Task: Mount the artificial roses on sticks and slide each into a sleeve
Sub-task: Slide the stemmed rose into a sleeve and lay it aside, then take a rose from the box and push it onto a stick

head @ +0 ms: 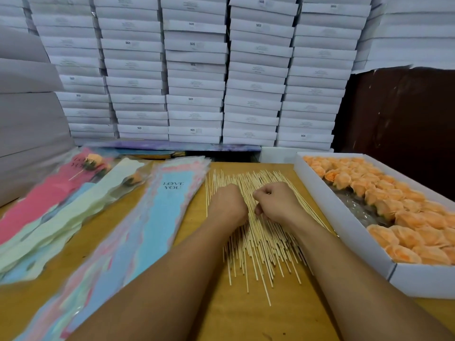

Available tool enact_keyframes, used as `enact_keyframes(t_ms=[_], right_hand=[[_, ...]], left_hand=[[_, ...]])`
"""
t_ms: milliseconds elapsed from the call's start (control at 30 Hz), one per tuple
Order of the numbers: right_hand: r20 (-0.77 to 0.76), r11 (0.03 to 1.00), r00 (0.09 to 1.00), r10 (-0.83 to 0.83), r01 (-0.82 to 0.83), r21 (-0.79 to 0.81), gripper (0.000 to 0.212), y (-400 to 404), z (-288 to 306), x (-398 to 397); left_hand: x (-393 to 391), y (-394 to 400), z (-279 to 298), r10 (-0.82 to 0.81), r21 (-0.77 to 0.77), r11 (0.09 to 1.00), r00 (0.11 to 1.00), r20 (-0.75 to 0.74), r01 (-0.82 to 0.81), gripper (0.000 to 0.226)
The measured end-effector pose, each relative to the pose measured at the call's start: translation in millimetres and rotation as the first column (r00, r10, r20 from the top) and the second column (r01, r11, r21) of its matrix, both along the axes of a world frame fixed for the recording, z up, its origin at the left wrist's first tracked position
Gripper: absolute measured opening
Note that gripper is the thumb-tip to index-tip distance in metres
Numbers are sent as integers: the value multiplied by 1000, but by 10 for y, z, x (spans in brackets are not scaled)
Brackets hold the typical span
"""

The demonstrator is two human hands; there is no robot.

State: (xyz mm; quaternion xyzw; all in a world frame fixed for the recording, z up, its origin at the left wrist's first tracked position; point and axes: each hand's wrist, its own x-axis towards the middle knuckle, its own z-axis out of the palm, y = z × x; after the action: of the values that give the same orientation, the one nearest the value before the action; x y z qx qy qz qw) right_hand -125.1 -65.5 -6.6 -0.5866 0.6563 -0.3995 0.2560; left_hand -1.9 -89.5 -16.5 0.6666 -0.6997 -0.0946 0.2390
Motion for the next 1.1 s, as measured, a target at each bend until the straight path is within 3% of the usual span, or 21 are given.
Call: enact_keyframes(t_ms=[167, 400, 500, 967, 1100], right_hand=[[1, 1000, 1000, -7, 7, 1, 23, -1, 15, 4], [-10, 1000, 1000, -5, 5, 6, 23, 13, 40, -1], [-16, 1000, 1000, -7, 7, 9, 26, 19, 43, -6], [-37, 1000, 999, -6, 7, 11, 23, 61, 76, 6], [-42, 1000, 999, -6, 7, 12, 23, 67, 78, 9]], left_hand=[[-20, -107, 31, -6, 29, 1000, 996, 90, 3, 20], [-26, -227, 105, -3, 103, 995, 996, 84, -6, 13], [-25, -274, 120, -13, 130, 992, 998, 67, 4, 21], [86, -258, 222, 14, 212, 977, 997, -74, 2, 19], [149, -183, 246, 44, 219, 976, 974, -224, 6, 11]])
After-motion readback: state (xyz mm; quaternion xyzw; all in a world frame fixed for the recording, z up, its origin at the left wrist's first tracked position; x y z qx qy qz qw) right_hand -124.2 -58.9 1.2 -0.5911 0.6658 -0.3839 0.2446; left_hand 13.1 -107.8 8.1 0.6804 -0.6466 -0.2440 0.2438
